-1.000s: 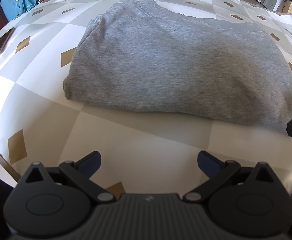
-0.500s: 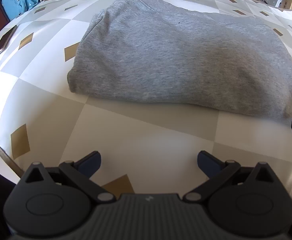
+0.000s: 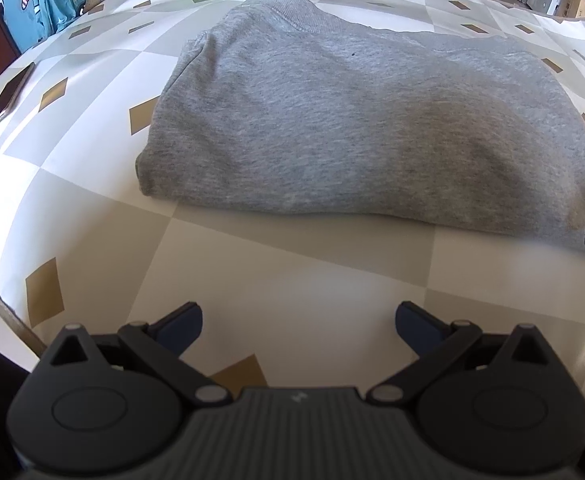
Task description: Fold clothes
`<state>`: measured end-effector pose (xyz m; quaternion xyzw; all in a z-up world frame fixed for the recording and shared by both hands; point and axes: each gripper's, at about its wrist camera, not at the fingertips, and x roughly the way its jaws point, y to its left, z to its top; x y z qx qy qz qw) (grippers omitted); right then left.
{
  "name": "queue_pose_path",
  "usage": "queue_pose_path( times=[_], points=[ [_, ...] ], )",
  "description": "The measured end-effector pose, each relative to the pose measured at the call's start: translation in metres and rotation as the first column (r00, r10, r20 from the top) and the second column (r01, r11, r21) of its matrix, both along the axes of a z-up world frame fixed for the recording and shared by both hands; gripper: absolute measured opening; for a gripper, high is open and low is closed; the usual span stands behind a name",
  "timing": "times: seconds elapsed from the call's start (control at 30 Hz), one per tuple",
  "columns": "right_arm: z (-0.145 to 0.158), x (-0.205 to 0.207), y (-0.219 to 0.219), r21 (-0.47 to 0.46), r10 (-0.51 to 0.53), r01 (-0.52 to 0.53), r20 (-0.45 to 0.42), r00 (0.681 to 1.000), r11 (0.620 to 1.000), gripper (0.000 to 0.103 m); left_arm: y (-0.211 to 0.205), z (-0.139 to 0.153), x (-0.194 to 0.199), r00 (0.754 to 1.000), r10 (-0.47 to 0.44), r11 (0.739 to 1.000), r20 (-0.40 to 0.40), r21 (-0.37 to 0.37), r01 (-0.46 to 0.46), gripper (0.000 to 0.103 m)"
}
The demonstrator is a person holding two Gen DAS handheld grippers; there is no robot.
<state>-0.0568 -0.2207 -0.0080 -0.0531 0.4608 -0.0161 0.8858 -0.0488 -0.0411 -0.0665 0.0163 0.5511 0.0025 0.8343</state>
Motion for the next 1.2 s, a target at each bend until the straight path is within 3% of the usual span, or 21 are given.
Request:
queue_pose_path(
  times=[0.47, 0.7, 0.97, 1.2],
  points=[
    [-0.002, 0.004, 0.006, -0.005, 0.002, -0.002, -0.005, 1.000, 1.000, 0.071, -0.002, 0.013, 0.000, 0.996, -0.004, 1.000, 0.087, -0.004, 0.004, 0.103],
    [-0.001, 0.004, 0.008, -0.014, -0.007, 0.007, 0.006, 1.000, 1.000, 0.071, -0.004, 0.025, -0.002, 0.985, -0.010, 1.000, 0.171, 0.016, 0.007, 0.103],
    [0.001, 0.005, 0.005, -0.002, -0.029, 0.029, 0.006, 1.000, 1.000, 0.071, 0.000, 0.030, -0.001, 0.979, 0.029, 1.000, 0.202, -0.007, -0.028, 0.103],
    [0.004, 0.007, 0.001, 0.024, -0.051, 0.051, 0.001, 0.999, 0.998, 0.071, -0.001, 0.043, -0.002, 0.959, 0.035, 0.999, 0.281, 0.001, -0.037, 0.103]
  ],
)
